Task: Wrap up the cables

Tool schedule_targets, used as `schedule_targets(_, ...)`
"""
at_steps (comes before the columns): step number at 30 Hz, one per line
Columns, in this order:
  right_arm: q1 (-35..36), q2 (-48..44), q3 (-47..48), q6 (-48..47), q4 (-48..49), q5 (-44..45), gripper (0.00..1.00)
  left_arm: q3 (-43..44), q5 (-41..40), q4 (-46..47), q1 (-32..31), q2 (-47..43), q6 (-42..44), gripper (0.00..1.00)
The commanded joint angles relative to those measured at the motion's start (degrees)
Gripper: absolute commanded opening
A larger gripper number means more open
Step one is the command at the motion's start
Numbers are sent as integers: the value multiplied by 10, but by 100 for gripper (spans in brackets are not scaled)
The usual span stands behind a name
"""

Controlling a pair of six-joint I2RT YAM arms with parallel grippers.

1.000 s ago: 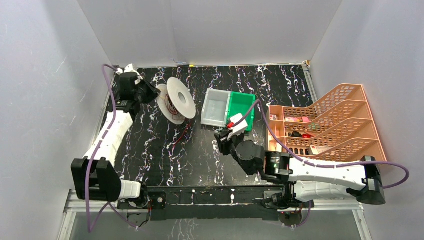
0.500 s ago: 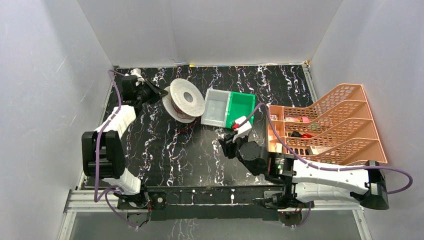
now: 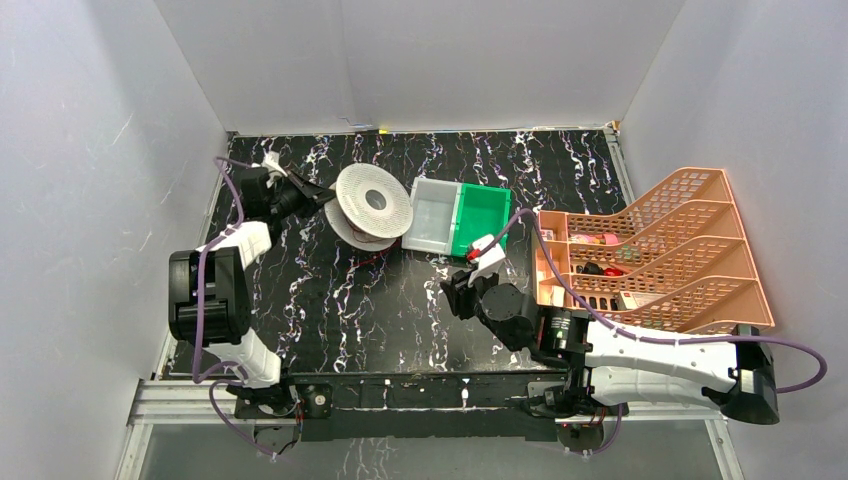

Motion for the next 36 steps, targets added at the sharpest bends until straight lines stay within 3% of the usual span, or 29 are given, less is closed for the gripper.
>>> schedule_targets(1,-9,-10,-3,6,35,-11,39,-43,95,196,39,15,-117,0)
schedule_targets(5,-16,-4,-3,6,39,-21,39,-54,116,250,51,32,-159,0)
schedule_targets(11,-24,5,-6,9,48,-33,39,-57,109,247,62,38,-153,0)
schedule_targets(22,-33,16,-9,10,60,-44,39,-45,46,114,62,49,-60,0)
schedule_targets(28,-37,15,-13,14,64,-50,40,-42,41,94,62,88,-54,0)
schedule_targets(32,-40,7,-17,18,63,-48,40,-39,23,62,61,92,-45,12)
schedule_targets(36,-42,0,-21,25,57,-42,41,-29,-2,7,61,85,-20,29)
